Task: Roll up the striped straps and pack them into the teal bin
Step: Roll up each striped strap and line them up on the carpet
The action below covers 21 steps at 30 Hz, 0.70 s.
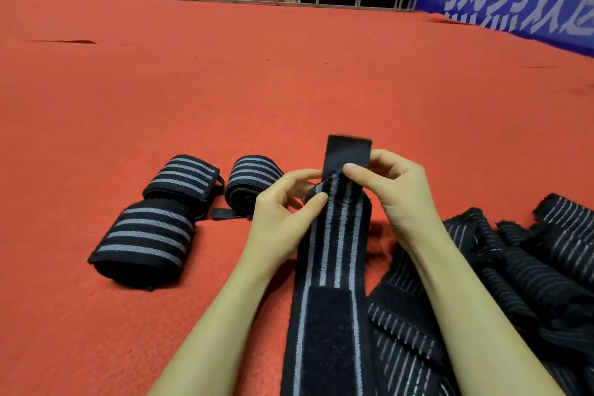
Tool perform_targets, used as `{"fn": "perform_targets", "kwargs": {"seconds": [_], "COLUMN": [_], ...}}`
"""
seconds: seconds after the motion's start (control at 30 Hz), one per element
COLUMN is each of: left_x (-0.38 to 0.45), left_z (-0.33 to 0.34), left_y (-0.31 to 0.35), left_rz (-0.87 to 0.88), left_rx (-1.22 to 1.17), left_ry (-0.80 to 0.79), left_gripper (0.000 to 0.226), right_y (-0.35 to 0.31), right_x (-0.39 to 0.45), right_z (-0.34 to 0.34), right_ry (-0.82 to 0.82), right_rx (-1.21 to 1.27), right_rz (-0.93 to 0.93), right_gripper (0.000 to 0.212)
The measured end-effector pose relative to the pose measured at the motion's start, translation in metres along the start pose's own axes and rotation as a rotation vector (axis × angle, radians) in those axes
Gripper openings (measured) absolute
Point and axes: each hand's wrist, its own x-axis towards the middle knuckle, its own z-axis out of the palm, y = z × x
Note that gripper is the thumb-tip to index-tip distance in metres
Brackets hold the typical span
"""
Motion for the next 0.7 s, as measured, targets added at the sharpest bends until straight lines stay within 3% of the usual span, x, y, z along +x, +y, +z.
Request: {"fn": "perform_targets", "kwargs": {"seconds": [0.13, 0.33, 0.53, 0.7], "left_x": [0.0, 0.003, 0.006, 0.007], "left_z": [0.001, -0.001, -0.008, -0.015], "left_y": [-0.001, -0.003, -0.008, -0.005], "left_rz": [-0.006, 0.019, 0.042, 0.03], "left_rx": [-0.011, 0.004, -0.011, -0.024], "left_ry": [-0.026, -0.066, -0.017, -0.074], "left_gripper": [0.026, 0.023, 0.023, 0.025], "right_y": [0.0, -0.002, 0.011, 0.011], "right_x": [0.0, 0.002, -0.001, 0.0], "right_z": [0.0, 0.003, -0.012, -0.016], "right_ry": [0.087, 0.053, -0.249, -0.243], "right_rx": [-0.041, 0.042, -0.15, -0.163], "right_rz": [-0.024, -0.059, 0.018, -0.009], "right_gripper": [0.006, 0.016, 0.025, 0.021]}}
